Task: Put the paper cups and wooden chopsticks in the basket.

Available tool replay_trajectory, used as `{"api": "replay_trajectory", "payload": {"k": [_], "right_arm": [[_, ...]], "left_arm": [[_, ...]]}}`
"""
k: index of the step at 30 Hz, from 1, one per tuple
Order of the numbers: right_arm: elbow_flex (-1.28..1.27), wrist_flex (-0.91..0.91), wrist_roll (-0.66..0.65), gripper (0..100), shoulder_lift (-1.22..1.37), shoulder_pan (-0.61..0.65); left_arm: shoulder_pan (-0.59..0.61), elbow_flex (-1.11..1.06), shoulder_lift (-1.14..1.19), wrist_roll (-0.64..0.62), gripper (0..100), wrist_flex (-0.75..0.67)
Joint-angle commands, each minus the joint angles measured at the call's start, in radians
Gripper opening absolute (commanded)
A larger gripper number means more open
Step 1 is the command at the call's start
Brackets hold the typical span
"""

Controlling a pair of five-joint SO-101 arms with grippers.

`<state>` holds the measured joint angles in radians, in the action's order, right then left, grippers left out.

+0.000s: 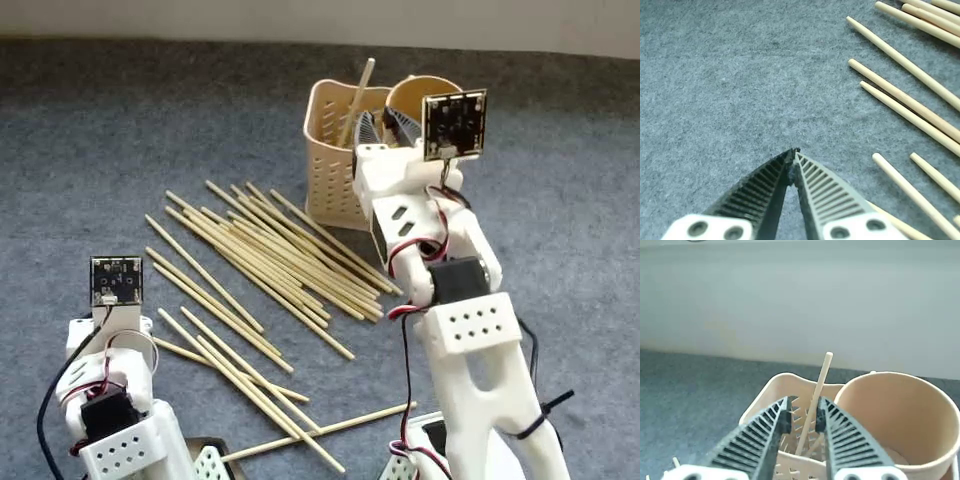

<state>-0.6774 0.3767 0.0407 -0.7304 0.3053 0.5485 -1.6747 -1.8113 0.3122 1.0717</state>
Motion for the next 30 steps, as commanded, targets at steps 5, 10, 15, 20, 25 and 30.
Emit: {"api": "replay_trajectory", "payload": {"k": [5,10,15,20,25,30], "right_arm": [[0.005,0.096,-0.008,9.3,-0.157,0.015],[0.005,0.097,-0.008,9.2,-0.257,0.016],[0.004,0.174,-0.008,9.1,-0.341,0.016],[0.004,0.334,-0.012,9.1,-0.417,0.087],[0.004,0.484,-0.012,9.1,-0.447,0.209],[-0.062,0.539,-0.014,9.4,-0.446,0.328]], "left_arm": [[0.008,-0.021,-0.013,0.008,1,0.000],[0.008,-0.021,-0.013,0.008,1,0.000],[0.008,-0.021,-0.013,0.008,1,0.000],[0.008,-0.021,-0.013,0.008,1,0.000],[0.008,-0.021,-0.013,0.008,1,0.003],[0.008,-0.021,-0.013,0.008,1,0.003]]}}
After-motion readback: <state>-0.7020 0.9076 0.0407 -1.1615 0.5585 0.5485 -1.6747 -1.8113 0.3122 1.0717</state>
